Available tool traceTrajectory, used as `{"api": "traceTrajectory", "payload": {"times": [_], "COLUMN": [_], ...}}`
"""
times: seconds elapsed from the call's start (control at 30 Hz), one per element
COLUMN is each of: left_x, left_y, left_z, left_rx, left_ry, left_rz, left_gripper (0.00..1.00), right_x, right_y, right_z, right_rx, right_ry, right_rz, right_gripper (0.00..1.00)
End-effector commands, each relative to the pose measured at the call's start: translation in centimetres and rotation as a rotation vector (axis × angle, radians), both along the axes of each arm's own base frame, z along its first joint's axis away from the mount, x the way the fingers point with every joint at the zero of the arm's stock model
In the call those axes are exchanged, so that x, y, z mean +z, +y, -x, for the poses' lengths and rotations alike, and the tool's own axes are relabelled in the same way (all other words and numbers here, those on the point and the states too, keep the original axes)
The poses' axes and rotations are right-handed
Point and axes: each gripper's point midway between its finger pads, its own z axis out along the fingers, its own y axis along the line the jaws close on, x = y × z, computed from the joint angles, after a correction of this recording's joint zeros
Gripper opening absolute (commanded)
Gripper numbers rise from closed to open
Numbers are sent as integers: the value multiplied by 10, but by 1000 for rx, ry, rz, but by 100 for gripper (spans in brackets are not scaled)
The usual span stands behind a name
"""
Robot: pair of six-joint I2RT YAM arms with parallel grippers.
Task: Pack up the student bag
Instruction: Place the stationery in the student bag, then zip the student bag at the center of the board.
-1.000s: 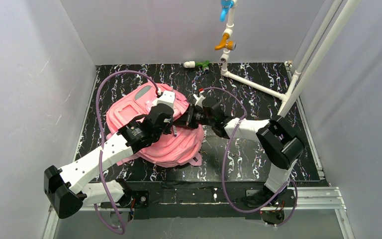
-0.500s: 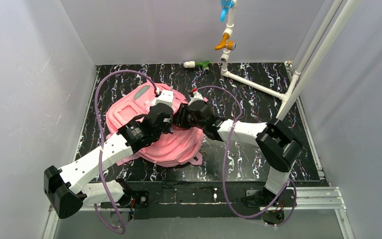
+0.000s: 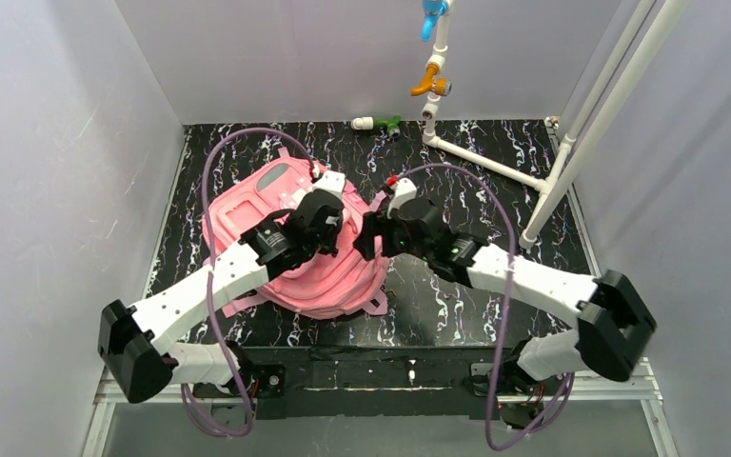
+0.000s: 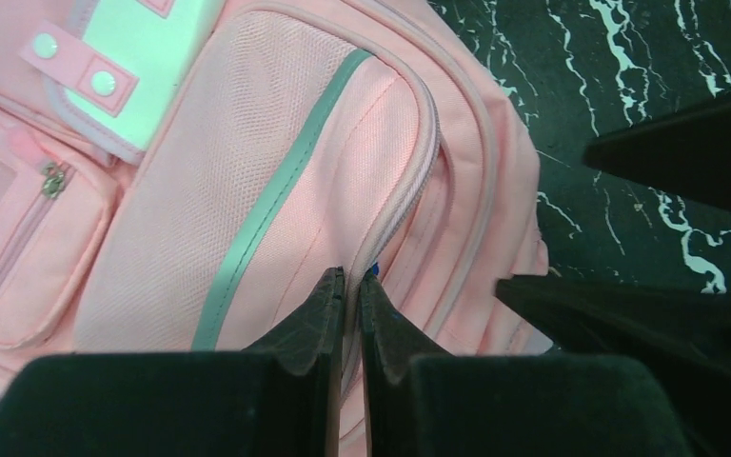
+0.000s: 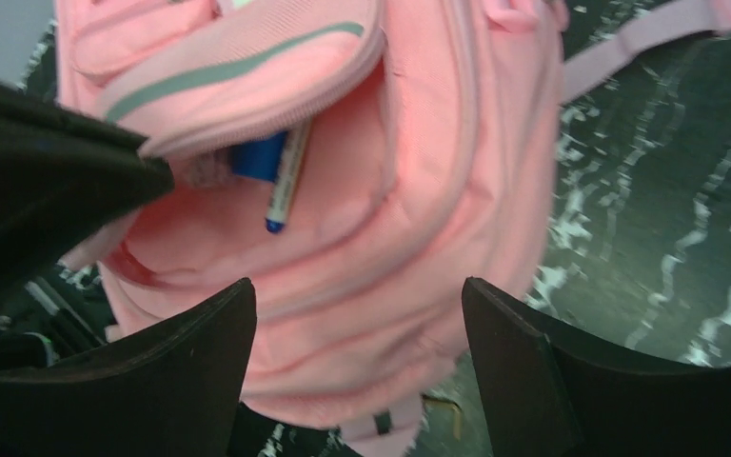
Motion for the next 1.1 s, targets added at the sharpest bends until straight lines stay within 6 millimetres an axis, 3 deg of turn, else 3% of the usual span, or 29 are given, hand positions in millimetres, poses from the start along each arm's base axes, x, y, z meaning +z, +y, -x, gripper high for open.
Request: {"api": "traceTrajectory", "payload": {"times": [0.0,0.07,0.17,0.37,0.47,0.5,0.57,0.67,0.77,0.83,1.07], "left_x": [16,20,25,38,38,35,29,21,31,37,52], "left_y": [-32,-45,-62,-70,-74,-74,-70,-52,-25,0,96], "left_z": [-9,-19,-36,-65,-63,-60,-52,-35,-16,-8,14], "left_rx": [-16,-18,-35,-15,-48,-57,-64,-41,-22,33,397], "left_ry": [81,122,153,175,209,230,267,287,246,198,22], "left_rz": [175,247,305,375,403,407,412,398,372,323,201], "left_gripper": [0,0,0,0,0,6,34,61,76,81,84], "right_x": [-8,-8,-3,17,16,13,11,7,5,7,6], "right_y": [-62,-79,-80,-42,-21,-14,2,22,38,48,71], "right_z": [1,1,7,30,40,43,47,54,62,63,56], "right_rx": [-81,-121,-92,74,112,121,114,81,25,-17,-128], "right_ry": [-82,-86,-98,-96,-97,-91,-72,-47,-35,-22,-46], "right_rz": [210,242,210,74,58,51,27,-4,-44,-88,-63], "right_gripper": [88,91,93,90,90,90,90,87,85,83,77]}}
